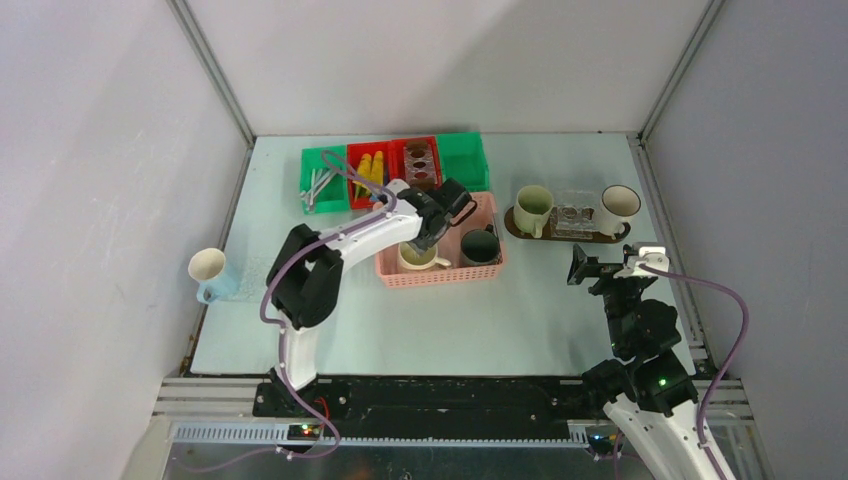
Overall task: Prepare toiletry sets of a toothbrush and toothpaste on the tray
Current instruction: Pick up the cup from the storage box.
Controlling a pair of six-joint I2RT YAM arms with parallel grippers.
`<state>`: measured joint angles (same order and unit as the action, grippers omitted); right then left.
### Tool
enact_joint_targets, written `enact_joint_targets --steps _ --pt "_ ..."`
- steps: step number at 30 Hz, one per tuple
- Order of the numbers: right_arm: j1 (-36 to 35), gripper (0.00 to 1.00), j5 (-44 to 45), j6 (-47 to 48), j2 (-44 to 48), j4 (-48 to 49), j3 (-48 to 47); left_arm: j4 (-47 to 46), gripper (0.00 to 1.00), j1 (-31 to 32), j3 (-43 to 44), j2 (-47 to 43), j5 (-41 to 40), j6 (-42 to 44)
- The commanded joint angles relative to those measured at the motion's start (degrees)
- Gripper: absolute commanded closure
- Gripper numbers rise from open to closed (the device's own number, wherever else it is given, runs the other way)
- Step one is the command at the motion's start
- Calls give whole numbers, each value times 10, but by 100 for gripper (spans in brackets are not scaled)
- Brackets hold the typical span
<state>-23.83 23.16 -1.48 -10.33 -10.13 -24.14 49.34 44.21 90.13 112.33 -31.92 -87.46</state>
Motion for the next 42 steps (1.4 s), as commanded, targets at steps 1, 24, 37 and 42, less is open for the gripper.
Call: enact_joint_targets --steps 1,24,37,42 --pt "-2 1 3 7 7 20 -1 48 43 -18 31 11 -39 -83" --pt "-2 1 1 8 7 23 4 39 86 -49 18 -2 -38 -166" --pt "-3 1 -3 8 8 24 5 -41 100 -40 -2 -80 -55 11" --pt "-4 1 -3 7 9 24 5 -59 100 -37 -1 -102 -51 87"
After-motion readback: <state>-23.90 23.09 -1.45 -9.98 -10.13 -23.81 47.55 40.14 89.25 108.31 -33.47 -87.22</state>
